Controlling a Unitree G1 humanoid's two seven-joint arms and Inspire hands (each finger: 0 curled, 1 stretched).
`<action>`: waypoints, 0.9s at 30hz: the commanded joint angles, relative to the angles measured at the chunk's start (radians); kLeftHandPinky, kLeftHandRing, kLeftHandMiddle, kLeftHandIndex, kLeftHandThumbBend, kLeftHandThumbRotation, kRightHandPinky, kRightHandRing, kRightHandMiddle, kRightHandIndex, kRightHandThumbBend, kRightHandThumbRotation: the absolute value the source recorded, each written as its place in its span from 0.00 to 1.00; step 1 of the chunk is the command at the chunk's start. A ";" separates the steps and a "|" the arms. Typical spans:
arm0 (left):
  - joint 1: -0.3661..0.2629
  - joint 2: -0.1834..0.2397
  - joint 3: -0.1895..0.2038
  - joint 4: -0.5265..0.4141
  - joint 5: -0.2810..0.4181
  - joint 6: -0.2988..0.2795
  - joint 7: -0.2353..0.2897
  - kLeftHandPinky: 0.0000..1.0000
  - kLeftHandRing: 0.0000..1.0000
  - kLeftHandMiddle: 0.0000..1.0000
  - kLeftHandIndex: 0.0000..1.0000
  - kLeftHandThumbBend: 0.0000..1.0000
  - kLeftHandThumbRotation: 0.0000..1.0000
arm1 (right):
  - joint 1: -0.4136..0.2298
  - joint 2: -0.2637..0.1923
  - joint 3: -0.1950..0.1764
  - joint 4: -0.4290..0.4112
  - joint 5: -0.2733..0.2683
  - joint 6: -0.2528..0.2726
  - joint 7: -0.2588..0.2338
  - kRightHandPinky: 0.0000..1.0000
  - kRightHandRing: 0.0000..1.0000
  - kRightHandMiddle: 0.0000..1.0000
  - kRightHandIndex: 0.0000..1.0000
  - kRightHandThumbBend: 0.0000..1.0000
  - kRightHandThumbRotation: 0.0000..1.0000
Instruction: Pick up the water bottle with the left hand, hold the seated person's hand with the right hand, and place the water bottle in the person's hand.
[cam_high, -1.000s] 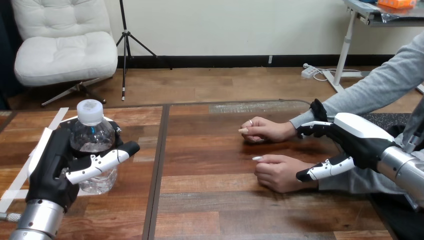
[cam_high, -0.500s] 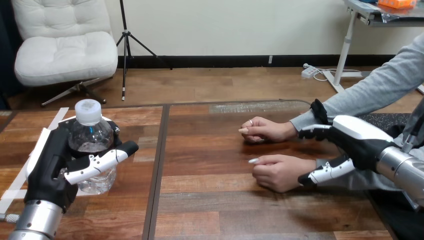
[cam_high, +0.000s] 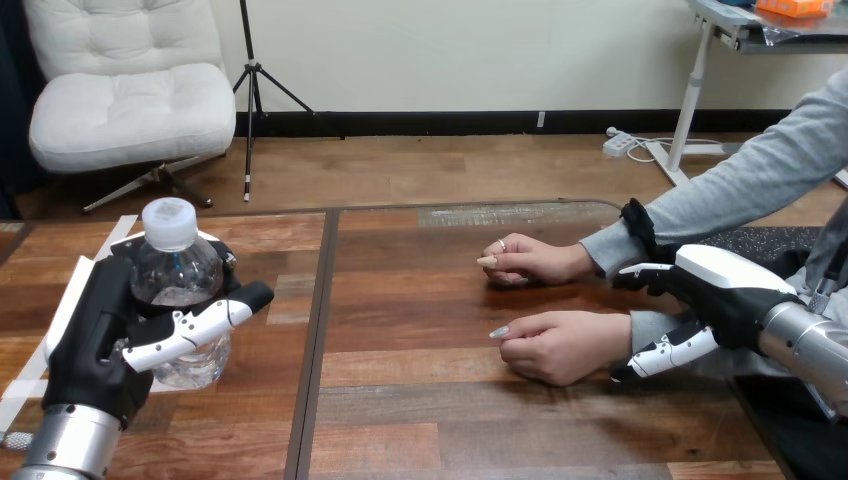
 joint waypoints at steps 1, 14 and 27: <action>-0.036 0.002 0.018 -0.077 -0.027 -0.018 0.001 0.25 0.31 0.36 0.39 0.59 0.00 | -0.093 -0.006 0.004 0.013 0.009 0.006 -0.003 0.87 0.88 0.89 0.87 1.00 0.43; -0.030 0.002 0.022 -0.084 -0.036 -0.016 0.003 0.25 0.30 0.35 0.39 0.59 0.00 | -0.097 0.001 0.023 0.038 0.000 0.035 -0.006 0.88 0.89 0.89 0.88 1.00 0.40; -0.034 0.007 0.027 -0.075 -0.028 -0.020 0.003 0.25 0.30 0.35 0.39 0.60 0.00 | -0.093 0.012 0.034 0.046 0.003 0.066 -0.013 0.83 0.88 0.89 0.88 1.00 0.32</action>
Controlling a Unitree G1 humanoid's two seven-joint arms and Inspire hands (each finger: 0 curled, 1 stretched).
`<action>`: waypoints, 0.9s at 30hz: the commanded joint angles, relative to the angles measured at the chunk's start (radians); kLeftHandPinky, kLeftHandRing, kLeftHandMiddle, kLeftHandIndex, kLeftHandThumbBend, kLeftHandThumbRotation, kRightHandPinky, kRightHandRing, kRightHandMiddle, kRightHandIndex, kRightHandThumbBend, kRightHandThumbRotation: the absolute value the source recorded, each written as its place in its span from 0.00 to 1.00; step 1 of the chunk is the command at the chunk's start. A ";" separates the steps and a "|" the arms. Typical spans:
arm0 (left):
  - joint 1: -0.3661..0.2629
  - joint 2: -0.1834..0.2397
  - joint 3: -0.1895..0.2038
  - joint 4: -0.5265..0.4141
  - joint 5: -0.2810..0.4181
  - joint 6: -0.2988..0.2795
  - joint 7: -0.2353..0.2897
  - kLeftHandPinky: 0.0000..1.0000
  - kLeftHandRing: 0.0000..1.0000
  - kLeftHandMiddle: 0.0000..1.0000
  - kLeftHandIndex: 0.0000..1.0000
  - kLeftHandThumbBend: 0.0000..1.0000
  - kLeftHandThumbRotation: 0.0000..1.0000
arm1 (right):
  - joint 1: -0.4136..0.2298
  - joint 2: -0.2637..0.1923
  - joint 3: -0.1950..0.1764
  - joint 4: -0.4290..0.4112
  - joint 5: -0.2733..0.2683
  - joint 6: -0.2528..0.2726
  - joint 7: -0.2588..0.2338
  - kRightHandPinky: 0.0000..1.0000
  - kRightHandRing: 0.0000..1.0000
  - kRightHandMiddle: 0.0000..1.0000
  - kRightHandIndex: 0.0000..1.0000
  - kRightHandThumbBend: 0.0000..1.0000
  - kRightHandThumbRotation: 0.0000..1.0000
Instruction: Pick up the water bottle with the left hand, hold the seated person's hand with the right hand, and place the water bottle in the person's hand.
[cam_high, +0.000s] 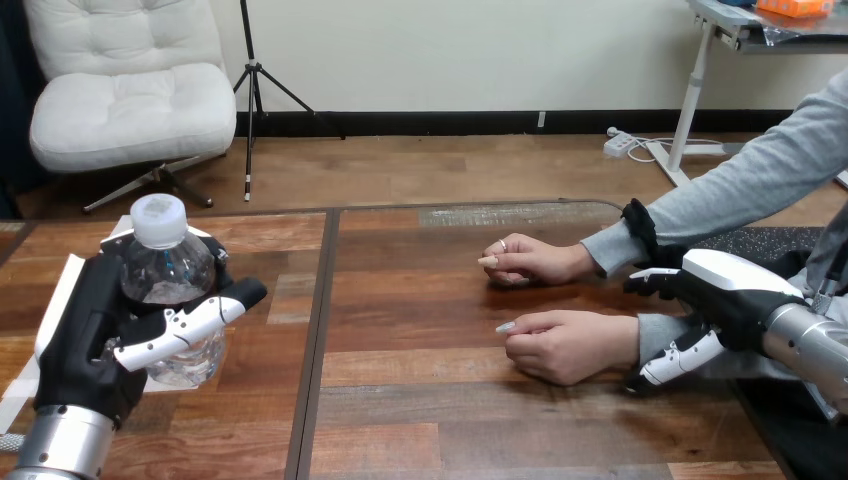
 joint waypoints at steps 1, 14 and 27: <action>-0.045 0.007 0.016 -0.053 -0.012 -0.022 0.001 0.25 0.30 0.35 0.39 0.61 0.00 | -0.071 0.012 0.002 0.010 0.005 0.017 -0.016 0.82 0.88 0.89 0.87 1.00 0.30; -0.053 0.008 0.019 -0.041 -0.024 -0.025 -0.012 0.25 0.30 0.35 0.39 0.60 0.00 | -0.056 0.024 0.003 0.001 0.013 0.011 -0.056 0.67 0.80 0.83 0.83 1.00 0.19; -0.057 0.008 0.022 -0.038 -0.026 -0.017 -0.010 0.24 0.30 0.36 0.39 0.61 0.00 | -0.054 0.037 0.017 0.002 0.002 0.010 -0.088 0.60 0.72 0.76 0.76 1.00 0.11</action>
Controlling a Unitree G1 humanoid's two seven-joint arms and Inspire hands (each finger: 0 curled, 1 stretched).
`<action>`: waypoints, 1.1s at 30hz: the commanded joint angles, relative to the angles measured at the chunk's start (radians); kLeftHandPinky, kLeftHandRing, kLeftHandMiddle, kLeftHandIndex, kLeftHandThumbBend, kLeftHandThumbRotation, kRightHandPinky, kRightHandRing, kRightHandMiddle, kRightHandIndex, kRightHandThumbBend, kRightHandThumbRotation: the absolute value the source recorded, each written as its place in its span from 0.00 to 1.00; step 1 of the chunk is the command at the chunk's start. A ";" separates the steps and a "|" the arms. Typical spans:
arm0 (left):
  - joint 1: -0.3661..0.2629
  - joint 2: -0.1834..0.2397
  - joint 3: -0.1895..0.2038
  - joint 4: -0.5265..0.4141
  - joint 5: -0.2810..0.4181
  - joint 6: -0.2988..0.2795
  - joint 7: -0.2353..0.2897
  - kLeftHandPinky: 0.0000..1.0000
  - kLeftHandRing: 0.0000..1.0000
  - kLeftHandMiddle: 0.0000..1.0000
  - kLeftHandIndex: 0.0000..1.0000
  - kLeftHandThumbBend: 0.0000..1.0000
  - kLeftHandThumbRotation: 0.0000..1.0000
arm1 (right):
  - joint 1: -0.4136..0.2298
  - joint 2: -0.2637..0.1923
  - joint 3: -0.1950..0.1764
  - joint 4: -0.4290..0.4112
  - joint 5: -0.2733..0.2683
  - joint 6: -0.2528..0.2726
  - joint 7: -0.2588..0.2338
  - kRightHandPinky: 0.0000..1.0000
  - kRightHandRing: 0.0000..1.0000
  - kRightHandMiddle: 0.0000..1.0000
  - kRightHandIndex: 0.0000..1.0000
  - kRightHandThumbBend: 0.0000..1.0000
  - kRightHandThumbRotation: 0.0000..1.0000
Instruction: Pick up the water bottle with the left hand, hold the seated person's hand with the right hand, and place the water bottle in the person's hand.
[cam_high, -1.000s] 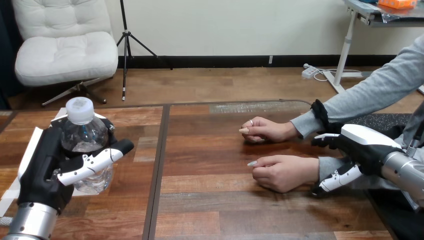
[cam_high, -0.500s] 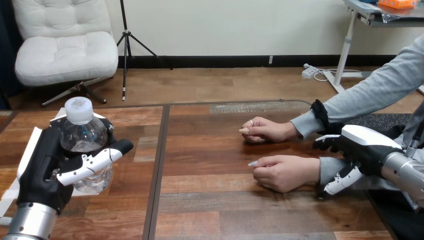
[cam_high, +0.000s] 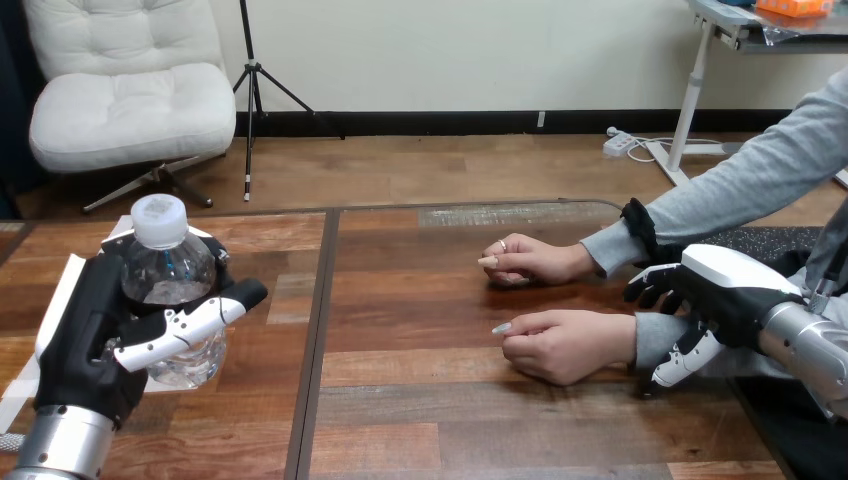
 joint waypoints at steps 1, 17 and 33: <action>-0.057 0.008 0.020 -0.037 -0.023 -0.018 -0.001 0.24 0.30 0.36 0.39 0.61 0.00 | -0.053 0.027 0.005 0.000 0.001 0.003 -0.037 0.60 0.72 0.76 0.76 1.00 0.11; -0.056 0.008 0.021 -0.039 -0.011 -0.019 0.011 0.24 0.30 0.36 0.39 0.62 0.00 | -0.053 0.035 0.023 -0.004 -0.016 -0.005 -0.077 0.58 0.69 0.71 0.71 1.00 0.02; -0.054 0.004 0.020 -0.046 -0.020 -0.007 0.015 0.23 0.30 0.35 0.39 0.61 0.00 | -0.048 0.038 0.034 -0.020 -0.021 -0.046 -0.116 0.57 0.65 0.66 0.64 1.00 0.00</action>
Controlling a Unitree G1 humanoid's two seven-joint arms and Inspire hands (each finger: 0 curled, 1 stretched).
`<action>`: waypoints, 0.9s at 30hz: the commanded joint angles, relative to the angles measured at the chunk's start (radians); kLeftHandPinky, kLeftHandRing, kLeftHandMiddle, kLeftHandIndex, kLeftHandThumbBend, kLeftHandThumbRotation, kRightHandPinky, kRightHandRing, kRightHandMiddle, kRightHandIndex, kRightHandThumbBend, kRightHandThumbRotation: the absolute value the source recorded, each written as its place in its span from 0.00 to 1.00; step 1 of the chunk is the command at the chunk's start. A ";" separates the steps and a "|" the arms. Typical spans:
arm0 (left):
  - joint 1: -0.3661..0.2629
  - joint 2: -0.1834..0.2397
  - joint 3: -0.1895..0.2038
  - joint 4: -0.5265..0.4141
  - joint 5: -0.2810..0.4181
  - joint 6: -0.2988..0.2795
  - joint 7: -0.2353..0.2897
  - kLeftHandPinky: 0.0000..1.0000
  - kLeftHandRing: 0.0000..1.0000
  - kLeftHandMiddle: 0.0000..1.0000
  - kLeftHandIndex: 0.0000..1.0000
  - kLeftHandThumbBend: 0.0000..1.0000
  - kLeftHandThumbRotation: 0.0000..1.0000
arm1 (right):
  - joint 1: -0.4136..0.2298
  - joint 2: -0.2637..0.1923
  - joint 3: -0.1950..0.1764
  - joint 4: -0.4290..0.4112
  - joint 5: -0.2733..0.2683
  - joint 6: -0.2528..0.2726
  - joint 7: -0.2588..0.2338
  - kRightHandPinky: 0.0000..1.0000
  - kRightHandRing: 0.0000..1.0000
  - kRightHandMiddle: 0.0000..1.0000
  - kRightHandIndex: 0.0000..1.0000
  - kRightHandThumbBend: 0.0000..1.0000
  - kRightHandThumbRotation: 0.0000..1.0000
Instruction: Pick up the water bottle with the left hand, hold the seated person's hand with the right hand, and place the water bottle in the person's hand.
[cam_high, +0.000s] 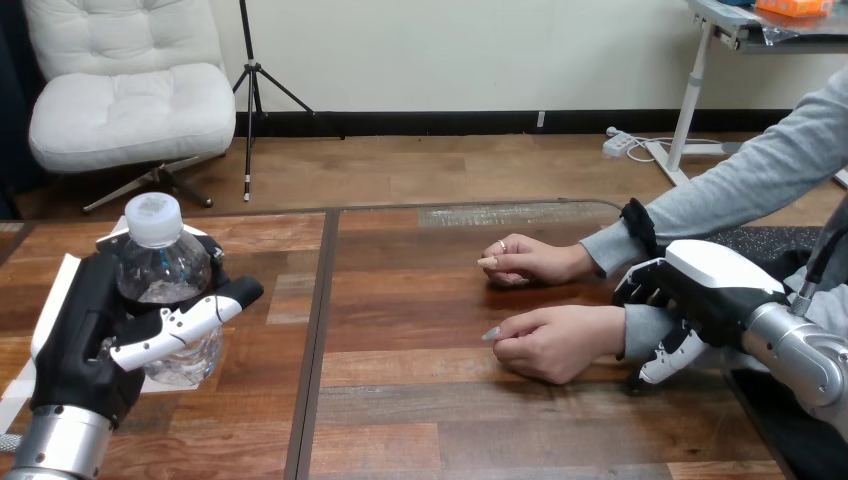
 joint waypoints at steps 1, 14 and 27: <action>-0.054 0.004 0.016 -0.046 -0.015 -0.008 0.008 0.24 0.30 0.35 0.39 0.61 0.00 | -0.048 0.015 0.004 -0.024 0.001 -0.021 -0.030 0.57 0.65 0.66 0.64 1.00 0.00; -0.052 0.006 0.013 -0.049 -0.011 -0.009 0.008 0.24 0.30 0.35 0.39 0.61 0.00 | -0.054 0.020 0.019 -0.037 -0.007 -0.006 -0.002 0.57 0.64 0.65 0.63 1.00 0.02; -0.050 0.007 0.015 -0.048 0.000 -0.010 0.016 0.23 0.30 0.35 0.39 0.62 0.00 | -0.047 0.019 0.023 -0.051 -0.016 -0.022 -0.012 0.56 0.63 0.63 0.61 1.00 0.02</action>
